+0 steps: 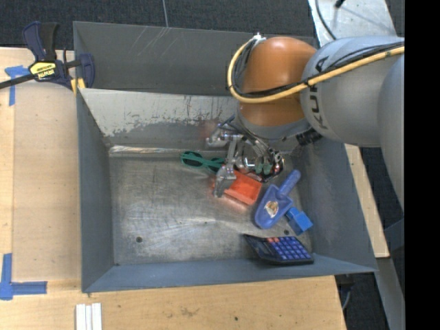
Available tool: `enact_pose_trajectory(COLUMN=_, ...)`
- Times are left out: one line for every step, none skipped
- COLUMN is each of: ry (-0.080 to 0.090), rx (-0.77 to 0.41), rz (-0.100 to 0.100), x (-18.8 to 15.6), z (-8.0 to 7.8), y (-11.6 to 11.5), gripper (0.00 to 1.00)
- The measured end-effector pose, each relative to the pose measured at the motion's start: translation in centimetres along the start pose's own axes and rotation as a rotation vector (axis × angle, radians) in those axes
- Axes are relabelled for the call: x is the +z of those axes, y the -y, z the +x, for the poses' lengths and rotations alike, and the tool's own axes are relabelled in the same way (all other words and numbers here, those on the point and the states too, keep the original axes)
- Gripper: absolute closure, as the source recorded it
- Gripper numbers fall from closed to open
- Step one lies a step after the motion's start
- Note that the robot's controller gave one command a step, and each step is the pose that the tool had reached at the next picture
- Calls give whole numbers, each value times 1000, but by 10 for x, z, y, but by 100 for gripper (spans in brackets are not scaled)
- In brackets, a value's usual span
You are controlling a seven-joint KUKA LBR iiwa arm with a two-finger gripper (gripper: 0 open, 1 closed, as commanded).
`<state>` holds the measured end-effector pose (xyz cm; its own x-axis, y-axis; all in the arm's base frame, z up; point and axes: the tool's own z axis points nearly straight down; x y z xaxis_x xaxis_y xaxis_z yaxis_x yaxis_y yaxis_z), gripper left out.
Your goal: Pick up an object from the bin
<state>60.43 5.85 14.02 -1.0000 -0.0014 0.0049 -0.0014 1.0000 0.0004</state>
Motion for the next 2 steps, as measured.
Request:
enact_pose_trajectory(ry=8, rx=1, rz=0, x=-5, z=-2, y=0, gripper=0)
enact_pose_trajectory(ry=13, rx=70, rz=-1, x=26, z=-11, y=6, gripper=0)
